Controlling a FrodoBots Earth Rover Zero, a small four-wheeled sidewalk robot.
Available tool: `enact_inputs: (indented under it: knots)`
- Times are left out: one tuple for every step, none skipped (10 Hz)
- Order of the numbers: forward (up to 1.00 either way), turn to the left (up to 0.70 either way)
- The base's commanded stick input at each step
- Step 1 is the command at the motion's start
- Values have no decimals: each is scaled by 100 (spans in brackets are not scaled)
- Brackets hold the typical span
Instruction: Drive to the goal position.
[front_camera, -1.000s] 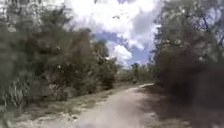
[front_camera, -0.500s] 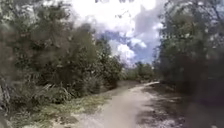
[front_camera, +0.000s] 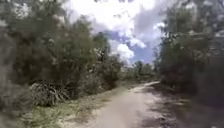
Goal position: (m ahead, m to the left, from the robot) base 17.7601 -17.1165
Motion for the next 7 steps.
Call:
enact_inputs:
  knots:
    - [70,0]
    - [70,0]
    - [70,0]
    - [70,0]
    - [70,-11]
    - [70,-35]
    - [70,-35]
